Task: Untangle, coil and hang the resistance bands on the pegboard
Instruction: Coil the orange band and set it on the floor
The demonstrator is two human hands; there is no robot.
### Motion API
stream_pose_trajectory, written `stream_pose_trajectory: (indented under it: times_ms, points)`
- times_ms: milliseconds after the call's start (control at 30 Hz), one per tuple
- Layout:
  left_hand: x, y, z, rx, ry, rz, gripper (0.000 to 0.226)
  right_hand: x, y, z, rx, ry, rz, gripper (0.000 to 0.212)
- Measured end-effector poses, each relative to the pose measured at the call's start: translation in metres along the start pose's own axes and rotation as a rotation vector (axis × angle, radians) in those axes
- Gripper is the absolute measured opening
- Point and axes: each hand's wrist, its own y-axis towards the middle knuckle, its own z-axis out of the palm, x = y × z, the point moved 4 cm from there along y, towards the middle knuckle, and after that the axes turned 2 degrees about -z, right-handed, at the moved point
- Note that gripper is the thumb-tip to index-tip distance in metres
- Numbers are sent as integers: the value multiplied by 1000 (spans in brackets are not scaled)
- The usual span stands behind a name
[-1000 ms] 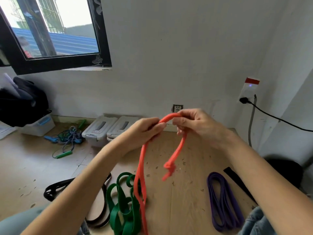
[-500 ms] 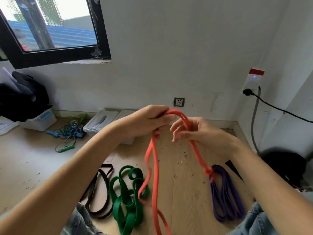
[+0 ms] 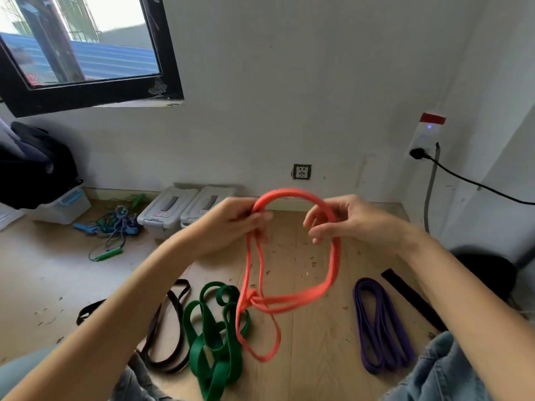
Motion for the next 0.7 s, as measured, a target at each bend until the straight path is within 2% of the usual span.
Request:
stream_pose_trajectory:
  times_ms: [67,133,233,300,367,467,600,700]
  points:
    - [-16,9,0,-1,90,70,30,2,7,13,13,58,-19,20]
    - [-13,14,5,-11,153,52,41,7,13,19,-41,138,-68,20]
    - [14,4,22,-18,247,6,13,13,13,12,-139,210,-110,17]
    - [31,-7,33,-21,308,-62,17,11,10,4,-164,236,-109,15]
    - [31,-10,35,-53,254,-79,18,4,5,0,-127,147,-63,17]
    - [2,-3,24,-105,24,-11,20,-9,-4,3,-40,-23,25,22]
    - [-30,6,25,-79,-80,65,21,5,-9,-3,-86,296,-71,14]
    - [-25,7,35,-102,-181,28,22,19,-9,-11,-144,169,-111,19]
